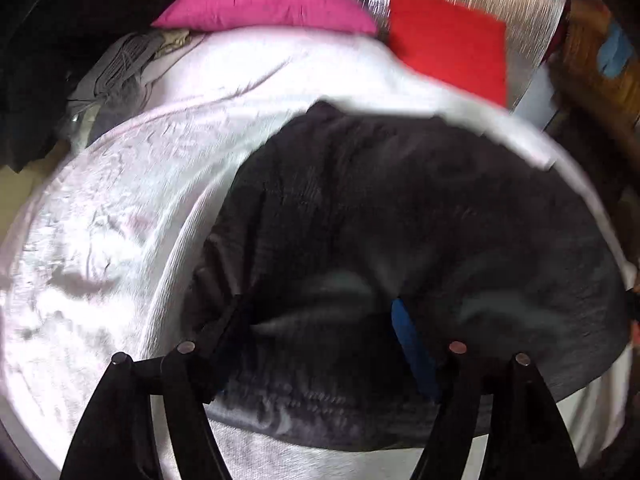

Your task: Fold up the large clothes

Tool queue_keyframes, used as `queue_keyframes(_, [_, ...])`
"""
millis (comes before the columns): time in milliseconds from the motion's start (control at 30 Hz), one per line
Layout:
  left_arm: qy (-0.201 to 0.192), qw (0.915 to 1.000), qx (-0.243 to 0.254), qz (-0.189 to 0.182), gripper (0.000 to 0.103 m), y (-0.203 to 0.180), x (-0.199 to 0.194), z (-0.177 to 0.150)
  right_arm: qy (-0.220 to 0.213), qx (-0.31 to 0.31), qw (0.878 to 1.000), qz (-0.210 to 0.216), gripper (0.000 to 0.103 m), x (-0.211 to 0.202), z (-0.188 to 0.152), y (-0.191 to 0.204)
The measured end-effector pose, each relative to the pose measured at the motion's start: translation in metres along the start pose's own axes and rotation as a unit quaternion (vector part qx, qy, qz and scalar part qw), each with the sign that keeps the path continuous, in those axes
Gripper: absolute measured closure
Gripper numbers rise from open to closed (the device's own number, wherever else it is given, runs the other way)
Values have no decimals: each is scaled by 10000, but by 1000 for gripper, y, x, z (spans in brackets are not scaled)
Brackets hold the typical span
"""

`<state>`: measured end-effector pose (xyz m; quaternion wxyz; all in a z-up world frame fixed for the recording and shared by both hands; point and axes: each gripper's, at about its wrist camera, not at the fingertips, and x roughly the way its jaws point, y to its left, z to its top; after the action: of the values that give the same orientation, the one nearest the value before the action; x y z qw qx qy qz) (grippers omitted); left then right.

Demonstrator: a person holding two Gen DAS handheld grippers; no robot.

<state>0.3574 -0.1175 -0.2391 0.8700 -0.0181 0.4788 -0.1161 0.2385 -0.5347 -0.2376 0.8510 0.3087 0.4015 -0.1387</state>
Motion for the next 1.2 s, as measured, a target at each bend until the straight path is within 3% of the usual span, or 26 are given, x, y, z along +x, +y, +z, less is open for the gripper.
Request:
queue_keyframes(100, [-105, 9998, -136, -92, 29, 1, -7, 8, -377, -188, 9991, 103, 59, -16, 14, 22])
queue_keyframes(167, [-72, 9999, -73, -76, 27, -1, -1, 10, -542, -398, 9977, 87, 47, -12, 25, 45])
queue_keyframes(233, [145, 9998, 64, 114, 23, -6, 15, 9, -594, -551, 9967, 26, 47, -2, 28, 57])
queue_keyframes(333, [207, 9975, 365, 567, 7, -12, 33, 8, -145, -450, 9983, -354, 49, 57, 39, 65])
queue_keyframes(367, [214, 9978, 343, 531, 7, -11, 33, 9, 142, -399, 9975, -560, 49, 83, 38, 61])
queue_keyframes(500, [2, 9998, -23, 205, 7, 2, 15, 18, 151, -540, 9959, -707, 49, 75, 39, 71])
queue_keyframes(567, [-198, 9995, -140, 193, 7, 8, 4, 23, -58, -433, 9981, -444, 49, 58, 49, 78])
queue_keyframes(700, [-513, 9969, -289, 520, 7, 21, -6, 29, -631, -819, 9932, -537, 49, 51, 82, 115])
queue_keyframes(833, [-185, 9951, -414, 880, 7, 46, 18, 35, -175, -932, 9930, -700, 50, 98, 103, 130])
queue_keyframes(900, [179, 9927, -446, 1110, 7, 52, 36, 36, 316, -661, 9925, -975, 63, 135, 106, 111])
queue_keyframes(933, [328, 9932, -448, 1028, 6, 54, 44, 35, 515, -429, 9919, -1080, 65, 148, 103, 97])
queue_keyframes(967, [370, 9938, -508, 917, 6, 56, 49, 33, 526, -158, 9943, -917, 65, 151, 98, 82])
queue_keyframes(1067, [219, 9946, -414, 923, 7, 52, 38, 36, 327, -125, 9966, -751, 66, 130, 92, 82])
queue_keyframes(1133, [-104, 9944, -220, 1031, 7, 44, 19, 35, 248, -259, 9977, -581, 63, 107, 80, 84])
queue_keyframes(1200, [-434, 9949, -52, 909, 7, 36, 0, 31, 18, -270, 9989, -379, 63, 72, 61, 78])
